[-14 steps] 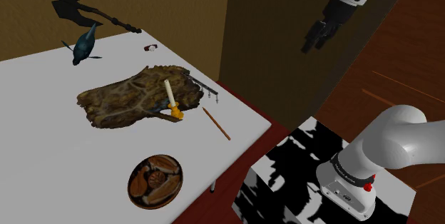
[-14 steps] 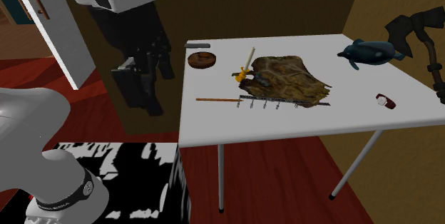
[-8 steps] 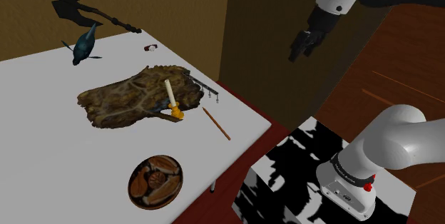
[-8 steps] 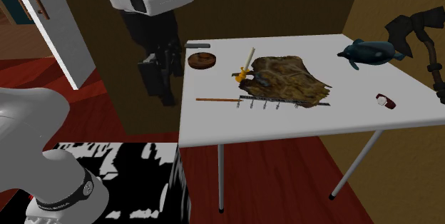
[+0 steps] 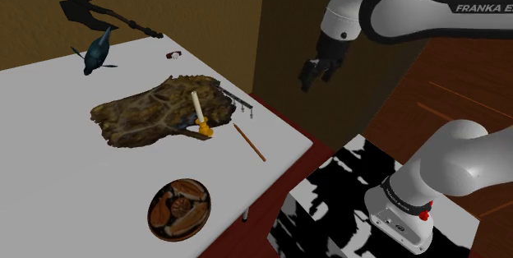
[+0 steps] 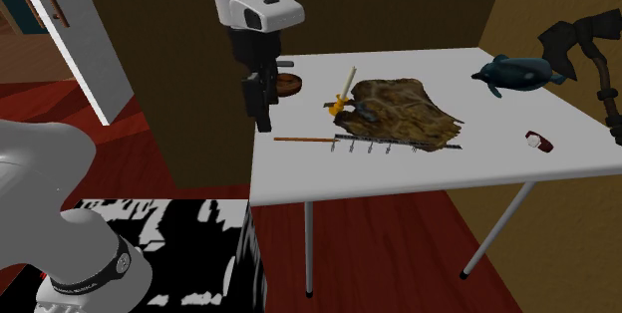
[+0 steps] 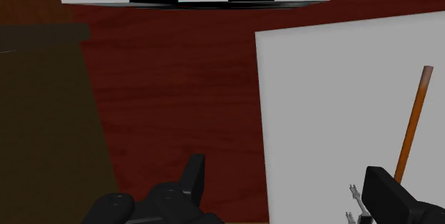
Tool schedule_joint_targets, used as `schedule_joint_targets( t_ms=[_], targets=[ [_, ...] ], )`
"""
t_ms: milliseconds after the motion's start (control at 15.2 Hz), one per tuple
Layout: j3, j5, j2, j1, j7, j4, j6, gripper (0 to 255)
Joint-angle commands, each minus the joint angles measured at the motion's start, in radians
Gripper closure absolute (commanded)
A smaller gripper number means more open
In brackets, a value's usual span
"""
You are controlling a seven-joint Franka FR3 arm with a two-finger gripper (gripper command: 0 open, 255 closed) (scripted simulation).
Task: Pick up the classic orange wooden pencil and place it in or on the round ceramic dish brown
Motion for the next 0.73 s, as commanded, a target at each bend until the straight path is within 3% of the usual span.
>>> schedule_joint_targets(
  t_ms=[0,330,660],
  targets=[
    [0.053,-0.003,0.052,0.003,0.055,0.012,0.027,0],
    [0.188,-0.041,0.212,-0.001,0.205,0.076,0.08,0],
    [0.315,-0.136,0.412,-0.013,0.381,0.17,0.113,0]
  ],
)
